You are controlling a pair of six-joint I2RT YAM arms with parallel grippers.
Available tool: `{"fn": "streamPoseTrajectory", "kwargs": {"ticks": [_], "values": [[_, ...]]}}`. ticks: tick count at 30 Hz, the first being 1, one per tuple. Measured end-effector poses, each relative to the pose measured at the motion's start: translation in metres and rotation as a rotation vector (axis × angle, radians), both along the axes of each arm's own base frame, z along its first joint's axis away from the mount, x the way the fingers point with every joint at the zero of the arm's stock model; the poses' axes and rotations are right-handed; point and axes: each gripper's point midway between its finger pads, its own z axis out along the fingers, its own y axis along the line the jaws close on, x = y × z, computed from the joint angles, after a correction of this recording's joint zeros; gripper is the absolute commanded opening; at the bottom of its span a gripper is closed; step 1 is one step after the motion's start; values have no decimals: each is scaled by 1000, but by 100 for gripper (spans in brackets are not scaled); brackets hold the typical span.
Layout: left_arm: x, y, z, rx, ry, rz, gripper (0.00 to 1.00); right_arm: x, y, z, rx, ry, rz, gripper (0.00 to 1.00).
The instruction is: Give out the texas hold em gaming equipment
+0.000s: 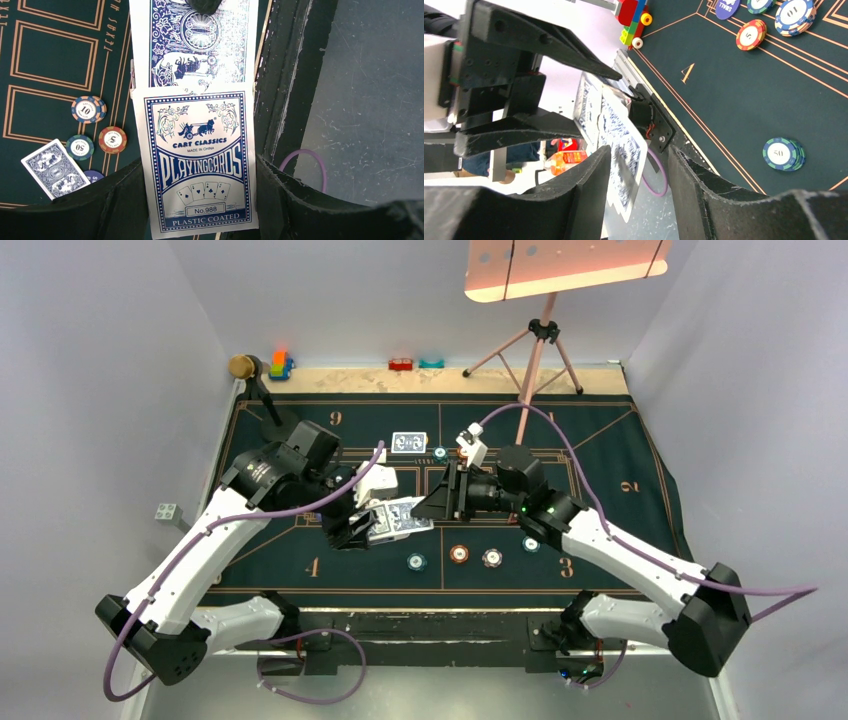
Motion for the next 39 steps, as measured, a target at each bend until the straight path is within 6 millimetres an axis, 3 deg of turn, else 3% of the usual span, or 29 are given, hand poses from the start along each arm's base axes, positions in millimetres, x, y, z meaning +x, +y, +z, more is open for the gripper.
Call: {"fn": "streamPoseTrajectory", "kwargs": {"ticks": [8,12,17,25,39], "values": [[0,-2,1,-10,0,-5,0,-5,-12,14,13,-34,-14,39],[0,-2,1,-12,0,-5,0,-4,-13,10,0,-23,-16,64],[0,-2,1,-12,0,-5,0,-3,-11,5,-8,-17,-7,70],[0,-2,3,-14,-4,-5,0,0,-3,-1,-7,2,2,49],[1,-3,4,-18,-7,-5,0,-13,-16,8,7,-11,-5,35]]}}
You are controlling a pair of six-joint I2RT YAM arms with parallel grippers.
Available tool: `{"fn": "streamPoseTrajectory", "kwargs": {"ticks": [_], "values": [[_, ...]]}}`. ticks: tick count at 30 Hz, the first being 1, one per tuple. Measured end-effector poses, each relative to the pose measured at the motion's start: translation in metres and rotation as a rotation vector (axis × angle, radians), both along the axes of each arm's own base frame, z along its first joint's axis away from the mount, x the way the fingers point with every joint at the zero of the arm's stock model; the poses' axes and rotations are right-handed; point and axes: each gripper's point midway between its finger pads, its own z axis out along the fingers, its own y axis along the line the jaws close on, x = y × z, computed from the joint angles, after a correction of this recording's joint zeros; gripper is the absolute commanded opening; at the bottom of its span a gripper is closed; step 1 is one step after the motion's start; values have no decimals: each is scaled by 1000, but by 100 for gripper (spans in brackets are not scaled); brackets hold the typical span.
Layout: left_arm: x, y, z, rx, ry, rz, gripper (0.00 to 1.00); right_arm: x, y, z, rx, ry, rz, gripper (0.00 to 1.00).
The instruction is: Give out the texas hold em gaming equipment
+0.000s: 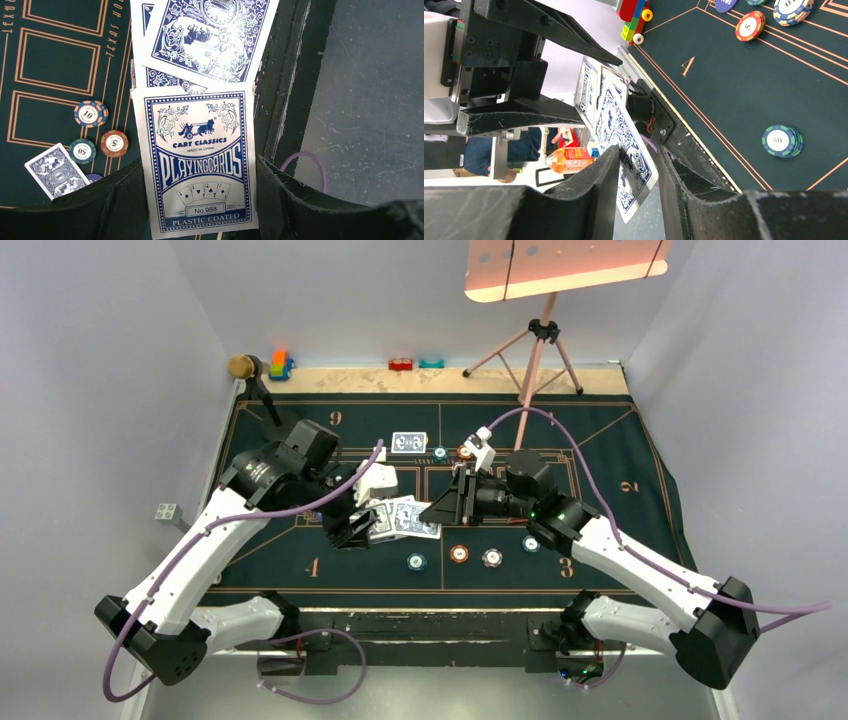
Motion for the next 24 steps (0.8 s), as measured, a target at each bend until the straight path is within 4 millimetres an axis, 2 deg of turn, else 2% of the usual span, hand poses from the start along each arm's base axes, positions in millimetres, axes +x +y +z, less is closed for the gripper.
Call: {"fn": "streamPoseTrajectory", "kwargs": {"ticks": [5,9,16,24], "values": [[0,0,0,1,0,2,0,2,-4,-4,-15,13,-11,30],[0,1,0,1,-1,3,0,9,-13,-4,-25,14,-41,20],[0,1,0,1,-1,3,0,19,-34,8,-15,-9,-101,0],[0,1,0,1,-2,2,0,31,-60,16,-51,-44,-166,0]]}}
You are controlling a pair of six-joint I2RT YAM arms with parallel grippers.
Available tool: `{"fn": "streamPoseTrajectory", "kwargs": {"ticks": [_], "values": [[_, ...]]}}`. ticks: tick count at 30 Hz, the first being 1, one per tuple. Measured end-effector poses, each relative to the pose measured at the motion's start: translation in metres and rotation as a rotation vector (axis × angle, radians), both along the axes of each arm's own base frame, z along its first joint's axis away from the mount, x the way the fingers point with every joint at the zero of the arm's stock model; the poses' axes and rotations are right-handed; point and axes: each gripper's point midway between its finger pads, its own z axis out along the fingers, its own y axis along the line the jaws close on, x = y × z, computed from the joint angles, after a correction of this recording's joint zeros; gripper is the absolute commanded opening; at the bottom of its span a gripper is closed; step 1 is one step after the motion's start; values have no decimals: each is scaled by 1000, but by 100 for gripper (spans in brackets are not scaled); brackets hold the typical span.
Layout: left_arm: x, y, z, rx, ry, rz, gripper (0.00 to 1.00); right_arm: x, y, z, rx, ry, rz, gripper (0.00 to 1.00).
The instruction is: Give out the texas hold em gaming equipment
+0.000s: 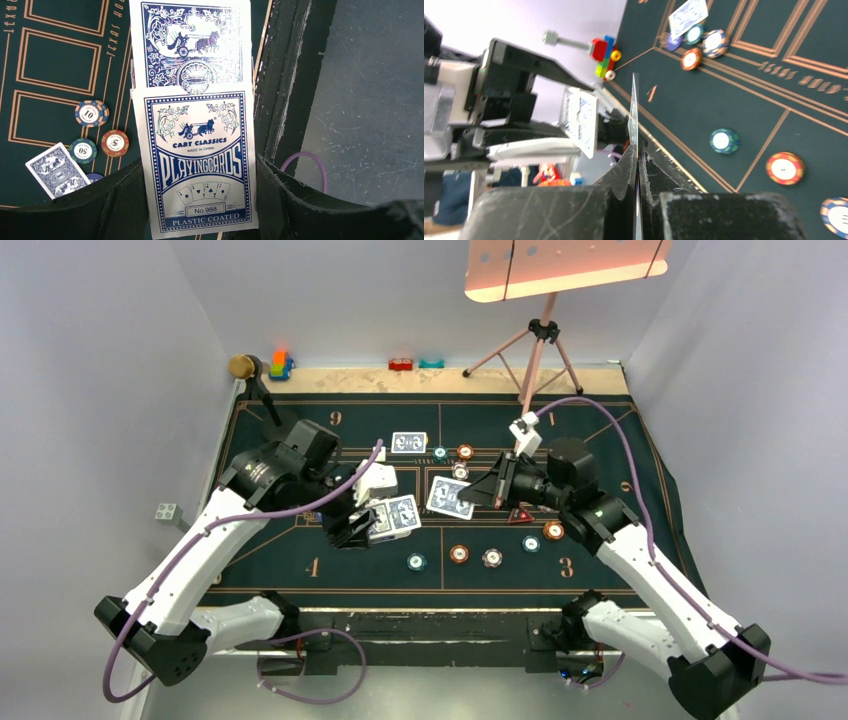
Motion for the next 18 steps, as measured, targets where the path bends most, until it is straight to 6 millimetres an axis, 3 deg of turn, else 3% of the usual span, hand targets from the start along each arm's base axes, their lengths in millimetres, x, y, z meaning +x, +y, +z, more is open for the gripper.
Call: {"fn": "streamPoseTrajectory", "kwargs": {"ticks": [4,7,15,18], "values": [[-1,0,1,-3,-4,0,0,20,-32,-9,-48,-1,-106,0],[-1,0,2,-5,-7,0,0,36,-57,-29,-92,19,-192,0],[-2,1,3,-9,-12,0,0,43,-91,-130,-252,219,-308,0],[-2,1,4,-11,-15,0,0,44,-100,-156,-306,269,-342,0]]}}
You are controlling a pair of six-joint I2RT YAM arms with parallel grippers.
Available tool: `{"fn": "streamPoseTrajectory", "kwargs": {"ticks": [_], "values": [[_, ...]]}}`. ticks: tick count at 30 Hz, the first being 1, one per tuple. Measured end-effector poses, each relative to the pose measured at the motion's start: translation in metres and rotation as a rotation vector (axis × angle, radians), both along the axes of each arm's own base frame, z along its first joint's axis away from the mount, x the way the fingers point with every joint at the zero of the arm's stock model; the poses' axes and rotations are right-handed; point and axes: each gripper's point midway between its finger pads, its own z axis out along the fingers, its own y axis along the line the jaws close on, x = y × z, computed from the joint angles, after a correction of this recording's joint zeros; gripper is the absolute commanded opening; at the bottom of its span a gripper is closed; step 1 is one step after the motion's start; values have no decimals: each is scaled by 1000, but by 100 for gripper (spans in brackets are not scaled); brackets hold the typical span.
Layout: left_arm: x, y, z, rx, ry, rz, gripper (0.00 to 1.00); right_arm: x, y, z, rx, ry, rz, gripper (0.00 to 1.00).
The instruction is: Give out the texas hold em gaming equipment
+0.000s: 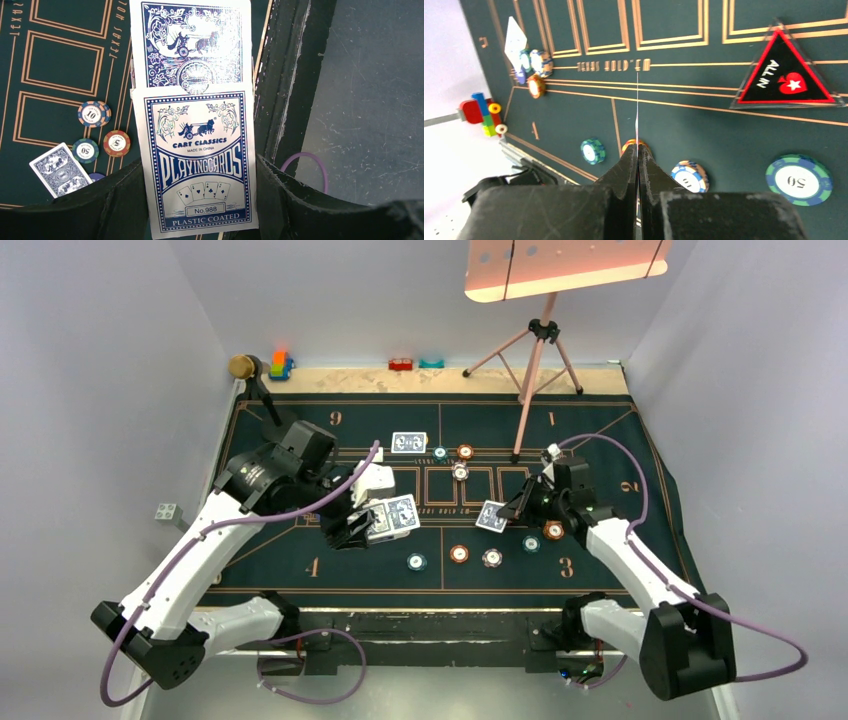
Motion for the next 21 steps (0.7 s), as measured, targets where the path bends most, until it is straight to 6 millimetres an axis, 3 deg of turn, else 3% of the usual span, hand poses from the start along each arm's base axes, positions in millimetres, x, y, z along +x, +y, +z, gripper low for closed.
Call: {"fn": "streamPoseTrajectory", "kwargs": {"ticks": [9,11,14,21], "values": [[1,1,1,-2,-2,4,0,-1,-12,-45,-60,65,-43,0],[1,1,1,-2,-3,4,0,-2,-14,-49,-74,72,-53,8],[1,1,2,-3,-4,4,0,1,-19,-52,-100,67,-72,29],[1,0,2,-5,-6,4,0,0,-33,-60,-176,83,-116,52]]}}
